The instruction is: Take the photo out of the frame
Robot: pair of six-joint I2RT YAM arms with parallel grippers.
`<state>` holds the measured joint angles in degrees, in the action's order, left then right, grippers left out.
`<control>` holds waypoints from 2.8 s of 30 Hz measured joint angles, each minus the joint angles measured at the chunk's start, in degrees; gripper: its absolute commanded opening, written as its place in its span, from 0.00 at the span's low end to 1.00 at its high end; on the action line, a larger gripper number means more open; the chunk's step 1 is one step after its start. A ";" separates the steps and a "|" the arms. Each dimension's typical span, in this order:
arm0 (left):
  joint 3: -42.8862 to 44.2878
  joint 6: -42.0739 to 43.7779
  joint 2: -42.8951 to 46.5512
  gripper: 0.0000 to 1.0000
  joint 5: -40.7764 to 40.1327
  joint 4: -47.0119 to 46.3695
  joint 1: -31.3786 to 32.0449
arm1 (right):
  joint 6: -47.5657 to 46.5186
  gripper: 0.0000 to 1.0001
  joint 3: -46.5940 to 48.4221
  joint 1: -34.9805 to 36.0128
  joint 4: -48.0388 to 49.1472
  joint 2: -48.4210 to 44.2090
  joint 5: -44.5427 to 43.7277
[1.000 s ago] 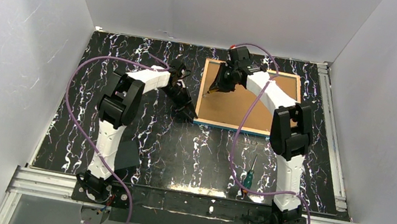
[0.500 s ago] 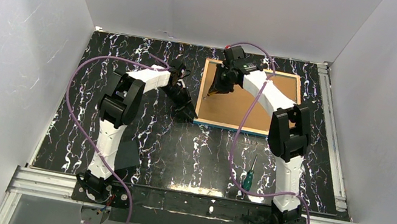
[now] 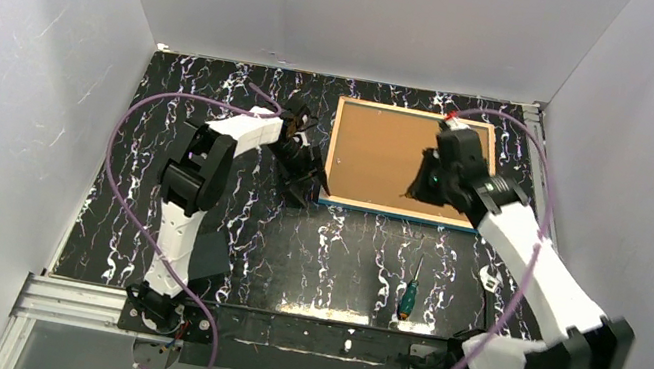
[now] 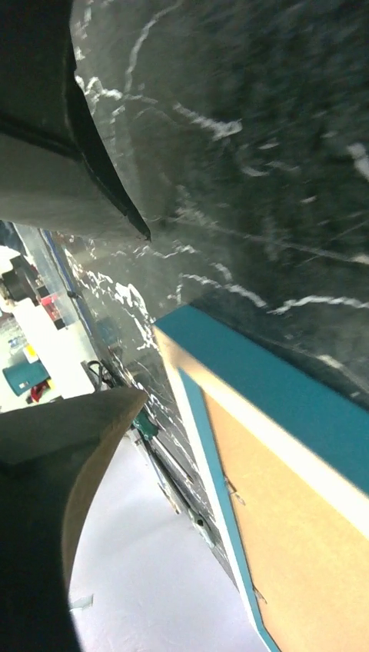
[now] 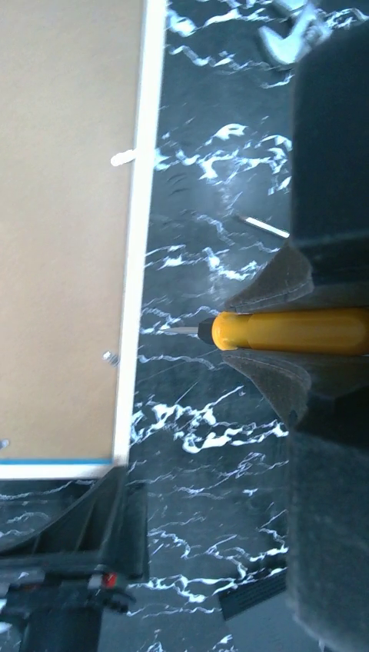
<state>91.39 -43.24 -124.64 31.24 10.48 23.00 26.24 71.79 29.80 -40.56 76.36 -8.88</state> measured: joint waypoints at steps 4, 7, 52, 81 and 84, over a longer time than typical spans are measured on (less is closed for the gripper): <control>-2.25 -0.13 4.31 0.86 -1.90 0.11 2.01 | 2.19 0.01 -9.73 -0.17 -1.49 -12.48 -2.62; -6.64 -3.13 9.60 0.90 -2.91 -2.10 4.66 | 3.96 0.01 -13.88 -0.17 -4.26 -18.80 -3.93; -8.61 -76.06 7.93 0.30 -50.05 -6.36 23.50 | 11.23 0.01 -17.49 -0.17 -20.04 -48.41 -6.82; -21.77 -30.82 16.68 0.00 -39.91 -20.50 -2.78 | 11.06 0.01 -20.59 -0.17 -16.50 -43.04 -3.43; -18.43 -22.32 15.15 0.00 -38.66 -17.22 -4.63 | 11.06 0.01 -21.09 -0.17 -16.22 -42.62 -3.06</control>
<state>72.97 -65.56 -109.49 -7.42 -6.74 18.37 37.30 50.70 29.63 -56.77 33.74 -11.94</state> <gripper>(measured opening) 0.210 0.240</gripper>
